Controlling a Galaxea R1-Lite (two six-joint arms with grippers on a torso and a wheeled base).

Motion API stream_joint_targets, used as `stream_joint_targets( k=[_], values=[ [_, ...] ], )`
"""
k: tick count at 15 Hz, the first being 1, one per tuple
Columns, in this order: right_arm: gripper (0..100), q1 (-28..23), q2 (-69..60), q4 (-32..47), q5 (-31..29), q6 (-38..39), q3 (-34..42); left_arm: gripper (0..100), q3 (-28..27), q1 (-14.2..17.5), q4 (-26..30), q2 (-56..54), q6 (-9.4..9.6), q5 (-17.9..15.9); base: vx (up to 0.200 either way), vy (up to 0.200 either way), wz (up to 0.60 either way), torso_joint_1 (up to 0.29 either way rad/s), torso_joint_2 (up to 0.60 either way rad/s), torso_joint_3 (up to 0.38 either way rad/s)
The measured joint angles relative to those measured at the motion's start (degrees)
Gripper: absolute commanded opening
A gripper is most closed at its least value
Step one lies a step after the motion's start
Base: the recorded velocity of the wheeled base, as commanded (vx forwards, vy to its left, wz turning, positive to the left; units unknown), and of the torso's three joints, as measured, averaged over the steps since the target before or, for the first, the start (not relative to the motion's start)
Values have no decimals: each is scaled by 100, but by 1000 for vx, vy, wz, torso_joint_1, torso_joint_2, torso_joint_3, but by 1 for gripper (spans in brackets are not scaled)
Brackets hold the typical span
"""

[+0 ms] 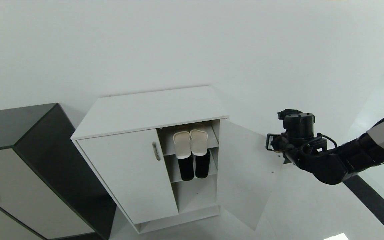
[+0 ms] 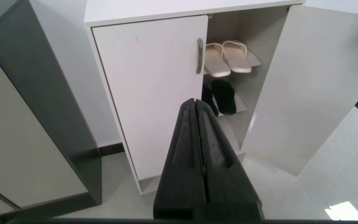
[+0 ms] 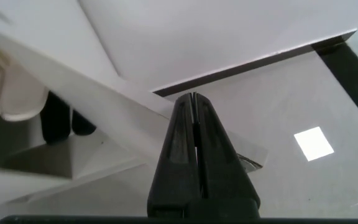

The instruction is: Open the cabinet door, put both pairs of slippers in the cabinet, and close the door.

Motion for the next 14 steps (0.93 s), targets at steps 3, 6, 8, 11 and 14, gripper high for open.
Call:
stream_joint_targets(
  k=[3,6,8,11,14],
  values=[
    [0,521,-330,18,2,-2,324,0,0,0,0,0,0,0,0,0,0,0,0,0],
    [0,1109,-841,13,5,-22,695,0,0,0,0,0,0,2,0,0,0,0,0,0],
    [0,1382,-1084,0,11,-30,887,0,0,0,0,0,-1,2,0,0,0,0,0,0],
    [0,1598,-1246,-9,11,-134,1067,0,0,0,0,0,-1,0,0,0,0,0,0,0],
    [0,1637,-1298,-24,11,-246,1172,0,0,0,0,0,0,0,0,0,0,0,0,0]
  ],
)
